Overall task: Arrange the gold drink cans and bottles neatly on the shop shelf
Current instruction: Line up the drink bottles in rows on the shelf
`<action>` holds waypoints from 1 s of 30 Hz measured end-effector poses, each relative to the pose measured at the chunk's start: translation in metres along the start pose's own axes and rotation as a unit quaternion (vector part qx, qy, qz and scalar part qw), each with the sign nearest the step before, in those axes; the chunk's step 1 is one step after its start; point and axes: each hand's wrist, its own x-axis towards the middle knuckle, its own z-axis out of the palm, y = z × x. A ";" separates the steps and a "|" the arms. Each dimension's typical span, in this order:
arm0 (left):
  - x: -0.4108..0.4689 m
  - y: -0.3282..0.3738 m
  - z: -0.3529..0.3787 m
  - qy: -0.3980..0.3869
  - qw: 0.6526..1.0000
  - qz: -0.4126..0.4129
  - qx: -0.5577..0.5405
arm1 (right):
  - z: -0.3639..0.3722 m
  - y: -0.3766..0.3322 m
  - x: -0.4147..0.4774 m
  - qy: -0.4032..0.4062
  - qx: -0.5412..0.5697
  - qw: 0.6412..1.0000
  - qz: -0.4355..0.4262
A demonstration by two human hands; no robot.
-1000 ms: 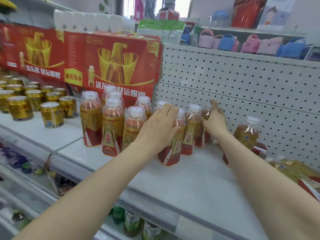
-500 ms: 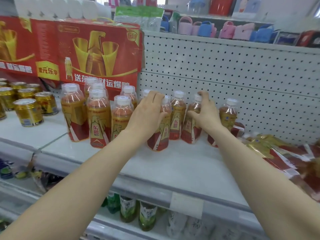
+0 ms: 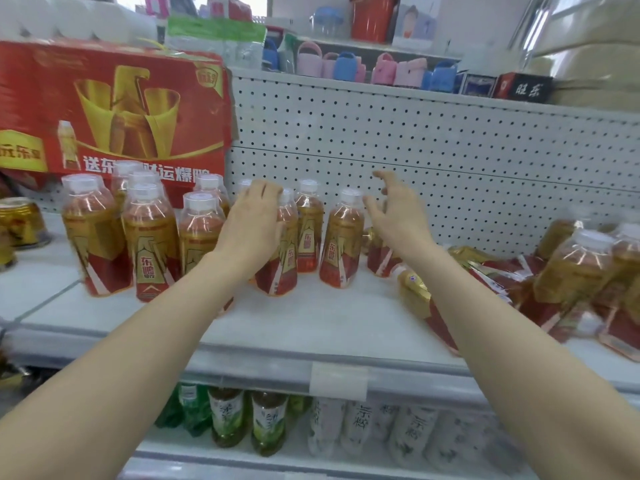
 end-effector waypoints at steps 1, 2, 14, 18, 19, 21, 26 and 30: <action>0.000 0.004 0.001 0.008 1.000 0.000 0.007 | -0.011 0.010 0.002 0.028 -0.010 1.000 -0.002; 0.000 0.010 0.003 0.019 1.000 0.006 0.014 | -0.021 0.023 0.005 0.047 -0.028 0.999 0.001; 0.042 0.150 0.098 -0.049 0.992 0.055 -0.103 | -0.031 0.182 0.003 -0.272 -0.230 0.923 0.148; 0.062 0.168 0.135 -0.119 0.977 -0.051 -0.167 | -0.019 0.193 0.015 -0.310 -0.252 0.907 0.131; 0.067 0.170 0.143 -0.126 0.971 -0.079 -0.187 | -0.018 0.194 0.020 -0.317 -0.255 0.905 0.124; 0.077 0.172 0.156 -0.122 0.960 -0.124 -0.217 | -0.019 0.194 0.030 -0.324 -0.258 0.903 0.113; 0.079 0.175 0.162 -0.076 0.961 -0.118 -0.240 | -0.012 0.192 0.058 -0.252 -0.227 0.937 0.083; 0.073 0.173 0.133 -0.038 0.966 -0.084 -0.243 | 0.013 0.179 0.085 -0.266 -0.157 0.950 0.051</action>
